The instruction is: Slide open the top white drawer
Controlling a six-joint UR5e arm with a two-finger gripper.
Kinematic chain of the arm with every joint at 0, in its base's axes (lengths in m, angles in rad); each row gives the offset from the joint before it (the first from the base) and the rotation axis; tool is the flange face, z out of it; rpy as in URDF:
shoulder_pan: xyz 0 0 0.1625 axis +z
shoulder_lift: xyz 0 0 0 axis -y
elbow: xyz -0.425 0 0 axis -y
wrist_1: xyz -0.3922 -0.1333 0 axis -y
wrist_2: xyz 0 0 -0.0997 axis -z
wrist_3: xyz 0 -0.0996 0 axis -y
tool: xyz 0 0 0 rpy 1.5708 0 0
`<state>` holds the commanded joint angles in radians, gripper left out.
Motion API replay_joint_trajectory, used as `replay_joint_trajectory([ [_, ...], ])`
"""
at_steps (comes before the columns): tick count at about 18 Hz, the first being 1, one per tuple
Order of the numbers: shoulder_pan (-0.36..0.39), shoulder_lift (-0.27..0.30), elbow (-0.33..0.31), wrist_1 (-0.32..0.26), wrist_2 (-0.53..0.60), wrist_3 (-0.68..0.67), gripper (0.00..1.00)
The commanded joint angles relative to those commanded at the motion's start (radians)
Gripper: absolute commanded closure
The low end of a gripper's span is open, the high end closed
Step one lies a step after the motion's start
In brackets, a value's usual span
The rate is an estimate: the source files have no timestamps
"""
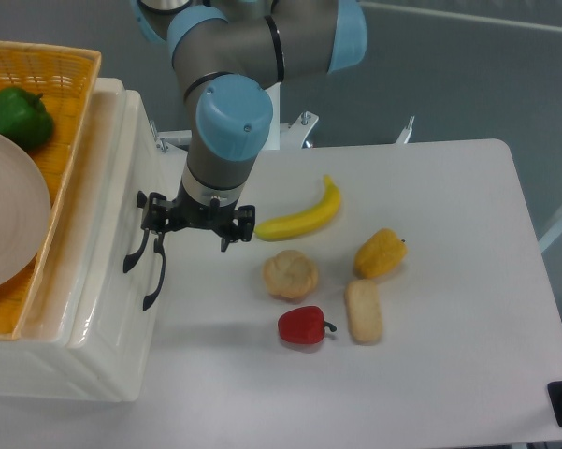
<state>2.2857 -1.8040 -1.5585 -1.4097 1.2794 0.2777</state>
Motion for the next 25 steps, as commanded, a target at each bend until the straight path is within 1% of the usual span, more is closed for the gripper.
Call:
replay_joint_trajectory([
  [6, -0.009, 0.0, -0.002, 0.0, -0.008, 0.0, 0.0],
  [9, -0.011, -0.002, -0.002, 0.002, -0.031, 0.0, 0.0],
  [25, -0.011, -0.002, -0.011, -0.002, -0.046, -0.011, 0.0],
])
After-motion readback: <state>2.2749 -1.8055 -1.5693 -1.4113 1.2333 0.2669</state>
